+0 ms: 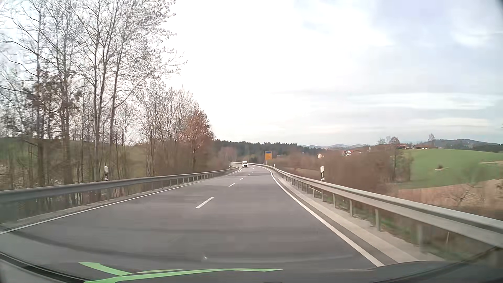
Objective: Follow the waypoints while adhering to traffic rules and regulations
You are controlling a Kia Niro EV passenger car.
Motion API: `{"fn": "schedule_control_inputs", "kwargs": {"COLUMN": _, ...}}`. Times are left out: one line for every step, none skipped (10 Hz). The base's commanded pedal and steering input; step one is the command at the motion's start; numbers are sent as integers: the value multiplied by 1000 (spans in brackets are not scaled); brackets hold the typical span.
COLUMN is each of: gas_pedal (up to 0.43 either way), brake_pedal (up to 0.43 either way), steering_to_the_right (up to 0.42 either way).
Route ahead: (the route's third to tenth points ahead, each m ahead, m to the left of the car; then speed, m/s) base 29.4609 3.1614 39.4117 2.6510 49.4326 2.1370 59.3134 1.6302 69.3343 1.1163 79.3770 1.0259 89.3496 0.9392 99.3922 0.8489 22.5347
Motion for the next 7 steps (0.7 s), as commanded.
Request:
{"fn": "schedule_control_inputs", "kwargs": {"gas_pedal": 0, "brake_pedal": 0, "steering_to_the_right": 8}}
{"fn": "schedule_control_inputs", "kwargs": {"gas_pedal": 0, "brake_pedal": 0, "steering_to_the_right": 8}}
{"fn": "schedule_control_inputs", "kwargs": {"gas_pedal": 0, "brake_pedal": 0, "steering_to_the_right": 8}}
{"fn": "schedule_control_inputs", "kwargs": {"gas_pedal": 0, "brake_pedal": 0, "steering_to_the_right": 8}}
{"fn": "schedule_control_inputs", "kwargs": {"gas_pedal": 0, "brake_pedal": 0, "steering_to_the_right": 9}}
{"fn": "schedule_control_inputs", "kwargs": {"gas_pedal": 0, "brake_pedal": 0, "steering_to_the_right": 9}}
{"fn": "schedule_control_inputs", "kwargs": {"gas_pedal": 0, "brake_pedal": 0, "steering_to_the_right": 9}}
